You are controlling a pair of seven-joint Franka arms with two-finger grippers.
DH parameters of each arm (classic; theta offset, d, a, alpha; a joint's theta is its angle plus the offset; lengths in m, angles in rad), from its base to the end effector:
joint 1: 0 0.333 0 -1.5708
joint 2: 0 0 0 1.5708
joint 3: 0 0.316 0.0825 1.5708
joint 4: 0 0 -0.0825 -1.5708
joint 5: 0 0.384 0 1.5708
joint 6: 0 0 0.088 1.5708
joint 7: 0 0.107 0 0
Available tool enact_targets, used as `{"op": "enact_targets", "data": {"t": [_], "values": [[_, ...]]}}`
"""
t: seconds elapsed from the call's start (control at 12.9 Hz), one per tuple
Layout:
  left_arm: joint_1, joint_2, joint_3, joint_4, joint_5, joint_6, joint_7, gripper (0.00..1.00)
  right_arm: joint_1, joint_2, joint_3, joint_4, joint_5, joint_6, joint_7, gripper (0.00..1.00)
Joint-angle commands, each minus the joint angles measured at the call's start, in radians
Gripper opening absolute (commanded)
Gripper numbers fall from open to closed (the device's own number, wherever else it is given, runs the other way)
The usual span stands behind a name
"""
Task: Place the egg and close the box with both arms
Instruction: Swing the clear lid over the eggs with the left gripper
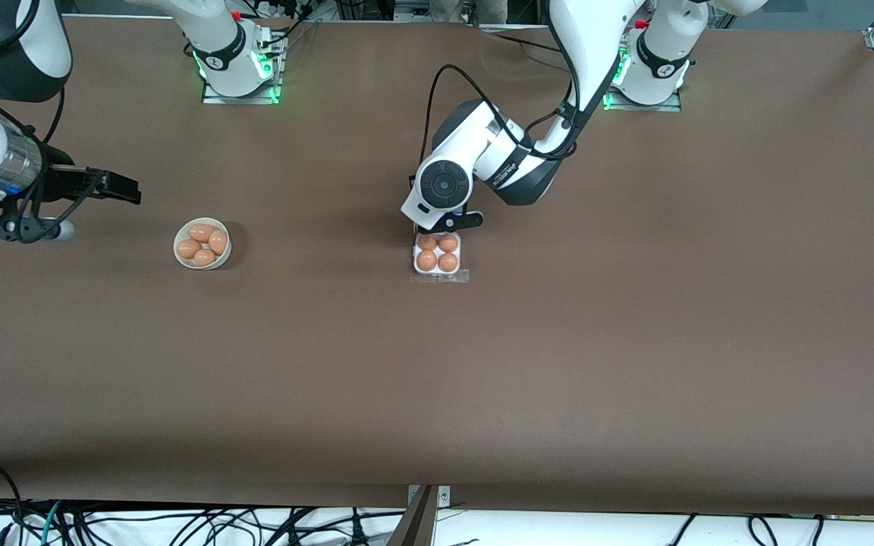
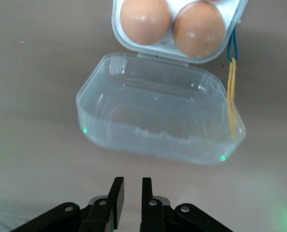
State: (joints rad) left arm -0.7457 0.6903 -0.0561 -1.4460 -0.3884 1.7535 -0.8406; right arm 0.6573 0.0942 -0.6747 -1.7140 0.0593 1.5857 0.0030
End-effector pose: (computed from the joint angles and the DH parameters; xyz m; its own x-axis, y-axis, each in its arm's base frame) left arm 0.4523 -0.5071 0.2633 0.8353 0.1768 -0.5206 0.1752 -0.9831 -0.0526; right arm 0.5633 0.0085 0.5170 0.9793 -0.0306 -0.2002 -0.0309 -0.9995 0.0015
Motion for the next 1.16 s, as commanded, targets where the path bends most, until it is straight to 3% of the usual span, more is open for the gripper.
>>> {"op": "enact_targets", "data": {"t": [0.0, 0.08, 0.15, 0.39, 0.54, 0.62, 0.85, 1.08], "values": [[-0.009, 0.024, 0.019, 0.024, -0.007, 0.059, -0.006, 0.13, 0.012, -0.016, -0.035, 0.016, -0.001, -0.009, -0.023, 1.00], [-0.009, 0.032, 0.021, 0.024, -0.007, 0.096, -0.006, 0.11, -0.014, -0.017, -0.026, 0.017, -0.001, -0.012, -0.023, 1.00], [-0.006, 0.035, 0.025, 0.024, -0.006, 0.133, -0.006, 0.09, -0.080, -0.016, 0.025, 0.017, 0.005, -0.012, -0.021, 1.00], [0.000, 0.031, 0.064, 0.032, 0.008, 0.179, -0.002, 0.09, -0.385, -0.016, 0.345, 0.030, 0.004, -0.012, -0.020, 1.00], [0.006, 0.009, 0.091, 0.071, 0.032, 0.156, 0.000, 0.13, -0.493, -0.014, 0.450, 0.039, 0.004, -0.009, -0.020, 1.00], [0.009, -0.021, 0.113, 0.088, 0.058, 0.137, 0.003, 0.21, -0.534, -0.014, 0.483, 0.039, 0.004, -0.009, -0.018, 1.00], [0.095, -0.103, 0.157, 0.186, 0.184, 0.002, 0.081, 0.59, -0.666, -0.014, 0.633, 0.077, 0.005, -0.012, -0.005, 1.00], [0.193, -0.138, 0.156, 0.280, 0.345, -0.196, 0.291, 0.86, -0.654, -0.013, 0.639, 0.094, 0.004, -0.013, -0.005, 1.00]]}}
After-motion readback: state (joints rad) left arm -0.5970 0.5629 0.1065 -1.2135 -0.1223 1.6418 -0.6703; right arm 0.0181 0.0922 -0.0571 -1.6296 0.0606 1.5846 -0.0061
